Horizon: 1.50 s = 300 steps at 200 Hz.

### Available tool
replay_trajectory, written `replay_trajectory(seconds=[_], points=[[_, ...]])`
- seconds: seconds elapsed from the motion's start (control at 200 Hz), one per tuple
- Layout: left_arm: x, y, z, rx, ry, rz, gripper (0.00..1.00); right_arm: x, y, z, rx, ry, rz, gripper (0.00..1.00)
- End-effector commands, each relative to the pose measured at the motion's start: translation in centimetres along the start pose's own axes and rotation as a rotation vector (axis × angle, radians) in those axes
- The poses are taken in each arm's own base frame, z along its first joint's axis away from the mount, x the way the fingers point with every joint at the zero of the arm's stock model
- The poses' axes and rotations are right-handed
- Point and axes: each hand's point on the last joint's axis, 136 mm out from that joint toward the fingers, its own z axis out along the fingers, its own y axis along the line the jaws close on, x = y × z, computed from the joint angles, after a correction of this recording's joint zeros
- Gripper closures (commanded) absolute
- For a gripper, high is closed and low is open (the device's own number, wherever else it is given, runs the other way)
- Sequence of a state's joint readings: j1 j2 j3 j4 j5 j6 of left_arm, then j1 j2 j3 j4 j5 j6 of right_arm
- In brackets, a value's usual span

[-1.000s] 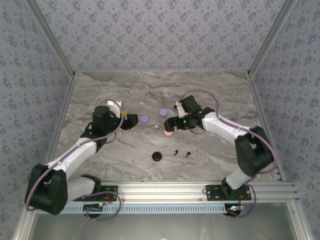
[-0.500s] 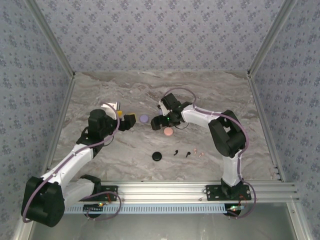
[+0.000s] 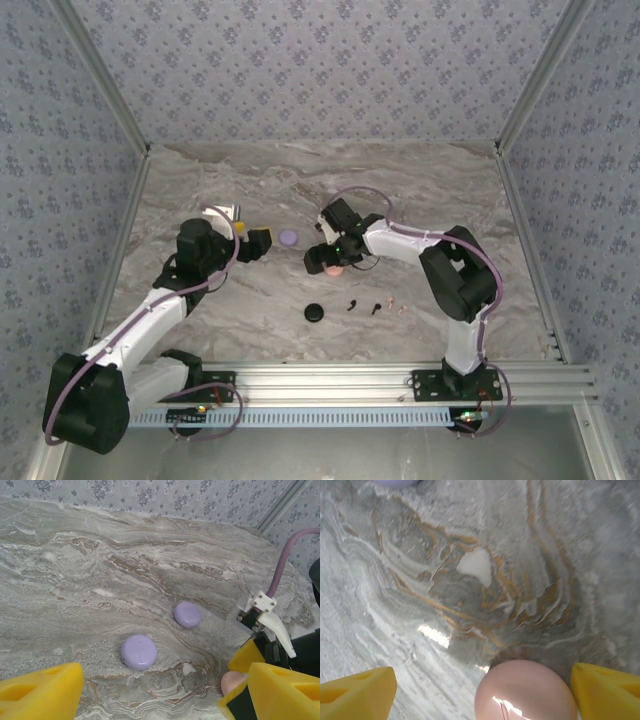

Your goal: Insert wireless bluetooth earbuds into charging case

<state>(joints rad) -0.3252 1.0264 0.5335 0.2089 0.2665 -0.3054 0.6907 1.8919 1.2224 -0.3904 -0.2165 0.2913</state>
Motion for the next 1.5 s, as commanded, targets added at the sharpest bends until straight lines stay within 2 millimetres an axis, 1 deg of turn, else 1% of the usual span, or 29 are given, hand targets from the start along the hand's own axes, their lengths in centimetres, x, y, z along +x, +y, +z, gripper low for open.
replay_trajectory(seconds=[0.0, 0.155, 0.165, 0.175, 0.26, 0.405, 0.605, 0.765, 0.939, 1.074, 1.199, 1.204, 1.214, 1.239, 1.304, 1.369, 1.494], points=[[-1.0, 0.1, -0.4, -0.014, -0.029, 0.004, 0.15, 1.6, 1.1, -0.7, -0.014, 0.041, -0.005, 0.08], [-1.0, 0.1, -0.4, -0.015, -0.029, 0.003, 0.15, 2.3, 2.3, -0.8, -0.027, 0.058, -0.02, 0.08], [-0.9, 0.1, -0.3, -0.016, -0.027, 0.001, 0.15, 3.4, 1.9, -0.4, -0.019, 0.081, -0.016, 0.08], [-1.0, 0.1, -0.4, -0.015, -0.029, 0.003, 0.15, 3.7, 1.9, -0.3, -0.019, 0.088, -0.015, 0.08], [-1.0, 0.1, -0.4, -0.014, -0.028, 0.001, 0.15, 4.5, 2.3, -0.2, -0.019, 0.106, -0.02, 0.08], [-1.1, 0.1, -0.3, -0.016, -0.029, 0.001, 0.14, 5.1, 3.5, -0.1, -0.039, 0.119, -0.033, 0.08], [-0.8, 0.3, -0.2, -0.022, -0.023, -0.003, 0.14, 5.3, 5.2, -0.2, -0.072, 0.123, -0.055, 0.08], [-0.8, 0.3, -0.2, -0.023, -0.023, -0.002, 0.14, 5.6, 6.4, 0.2, -0.093, 0.135, -0.069, 0.08], [-0.7, 0.4, -0.3, -0.025, -0.023, -0.001, 0.13, 6.8, 7.4, 0.7, -0.108, 0.17, -0.088, 0.08], [-0.7, 0.4, -0.3, -0.026, -0.021, -0.002, 0.13, 7.1, 8.4, 0.7, -0.125, 0.17, -0.109, 0.08], [-0.6, 0.4, -0.3, -0.028, -0.02, -0.001, 0.13, 6.7, 8.7, 0.5, -0.117, 0.145, -0.131, 0.09], [-0.6, 0.4, -0.3, -0.028, -0.02, -0.001, 0.13, 6.6, 8.7, 0.5, -0.116, 0.143, -0.131, 0.09], [-0.6, 0.4, -0.3, -0.028, -0.02, -0.001, 0.13, 5.7, 9.2, 0.1, -0.123, 0.119, -0.14, 0.08], [-0.6, 0.4, -0.3, -0.028, -0.02, -0.001, 0.13, 5.3, 9.3, -0.2, -0.12, 0.107, -0.149, 0.08], [-0.6, 0.4, -0.4, -0.03, -0.019, 0.0, 0.12, 4.6, 8.8, -1.0, -0.081, 0.079, -0.186, 0.09], [-0.6, 0.4, -0.5, -0.032, -0.019, 0.002, 0.12, 3.9, 7.9, -2.0, -0.021, 0.056, -0.239, 0.08], [-0.7, 0.4, -0.8, -0.036, -0.027, 0.007, 0.12, 2.3, 6.8, -3.8, 0.077, 0.017, -0.416, 0.08]])
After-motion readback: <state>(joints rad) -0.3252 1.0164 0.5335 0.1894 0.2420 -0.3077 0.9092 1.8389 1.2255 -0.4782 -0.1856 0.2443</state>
